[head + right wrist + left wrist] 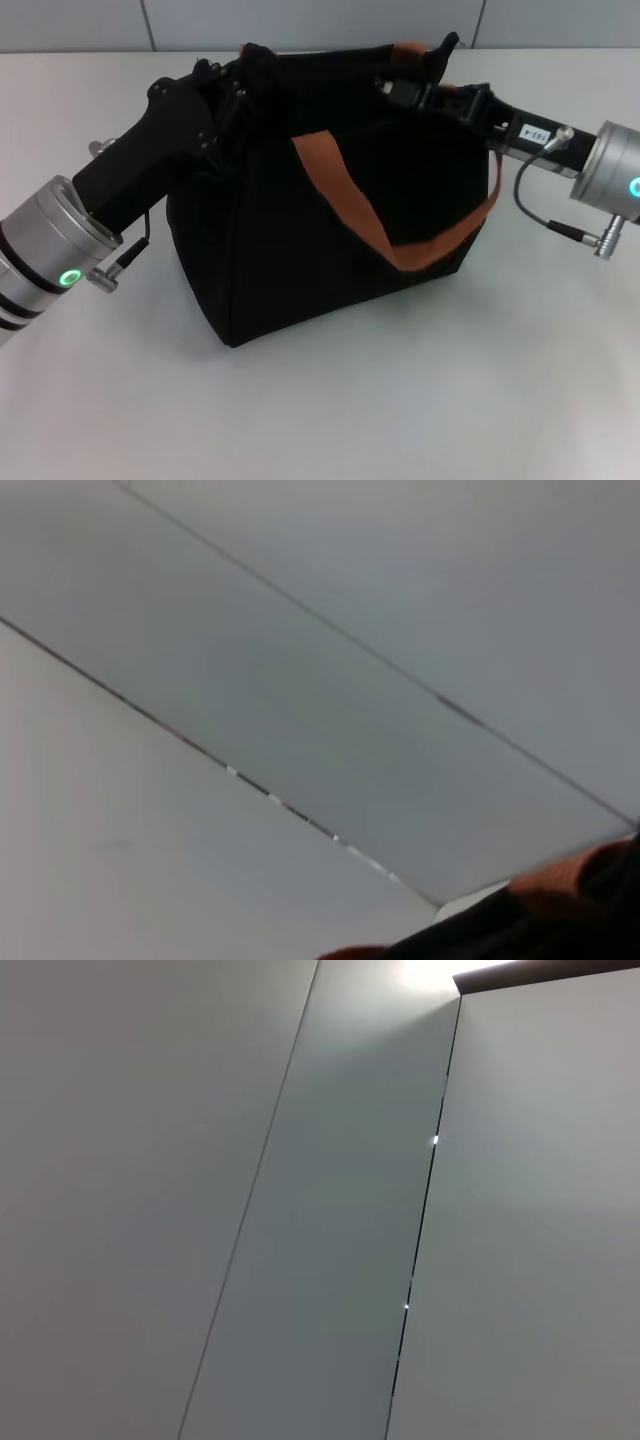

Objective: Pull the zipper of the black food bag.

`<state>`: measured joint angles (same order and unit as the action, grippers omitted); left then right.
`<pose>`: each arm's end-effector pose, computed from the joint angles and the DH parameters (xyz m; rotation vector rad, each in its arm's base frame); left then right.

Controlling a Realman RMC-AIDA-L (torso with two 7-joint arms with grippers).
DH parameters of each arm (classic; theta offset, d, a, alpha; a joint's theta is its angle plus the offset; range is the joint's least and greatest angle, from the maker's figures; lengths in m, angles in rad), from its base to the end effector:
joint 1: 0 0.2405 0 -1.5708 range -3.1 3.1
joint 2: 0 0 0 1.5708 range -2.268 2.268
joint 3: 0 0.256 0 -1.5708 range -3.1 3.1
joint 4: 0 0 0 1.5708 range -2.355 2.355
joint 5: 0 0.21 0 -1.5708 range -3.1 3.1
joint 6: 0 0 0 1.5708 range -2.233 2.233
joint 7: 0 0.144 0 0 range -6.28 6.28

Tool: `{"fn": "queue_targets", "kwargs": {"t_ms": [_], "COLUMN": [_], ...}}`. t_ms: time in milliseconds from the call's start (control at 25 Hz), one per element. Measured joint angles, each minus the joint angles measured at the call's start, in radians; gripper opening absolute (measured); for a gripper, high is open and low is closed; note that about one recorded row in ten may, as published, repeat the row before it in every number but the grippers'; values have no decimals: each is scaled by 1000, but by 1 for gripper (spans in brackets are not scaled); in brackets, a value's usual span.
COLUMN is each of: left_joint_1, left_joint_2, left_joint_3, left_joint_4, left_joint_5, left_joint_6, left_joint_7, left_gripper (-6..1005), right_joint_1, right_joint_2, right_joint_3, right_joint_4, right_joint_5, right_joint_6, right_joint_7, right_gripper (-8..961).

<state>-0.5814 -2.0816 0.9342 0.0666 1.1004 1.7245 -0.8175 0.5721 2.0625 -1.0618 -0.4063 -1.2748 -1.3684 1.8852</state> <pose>-0.2219 0.3100 -0.0234 -2.1863 -0.4280 -1.5098 0.2211 0.3579 -0.0234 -2.2784 1.5310 1.3488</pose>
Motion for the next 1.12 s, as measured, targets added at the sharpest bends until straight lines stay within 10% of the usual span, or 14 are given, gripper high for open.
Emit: {"fn": "queue_targets", "kwargs": {"t_ms": [1120], "left_joint_1": [-10], "left_joint_2": [0], "left_joint_3": [-38], "left_joint_4": [2], "left_joint_5": [-1], "left_joint_6": [-46], "left_joint_7": [0], "left_gripper": [28], "right_joint_1": [-123], "right_joint_2": [17], "right_joint_3": [262], "right_joint_4": [7], "right_joint_5": [10], "right_joint_6": [-158], "right_joint_7": [-193], "right_gripper": [18]}}
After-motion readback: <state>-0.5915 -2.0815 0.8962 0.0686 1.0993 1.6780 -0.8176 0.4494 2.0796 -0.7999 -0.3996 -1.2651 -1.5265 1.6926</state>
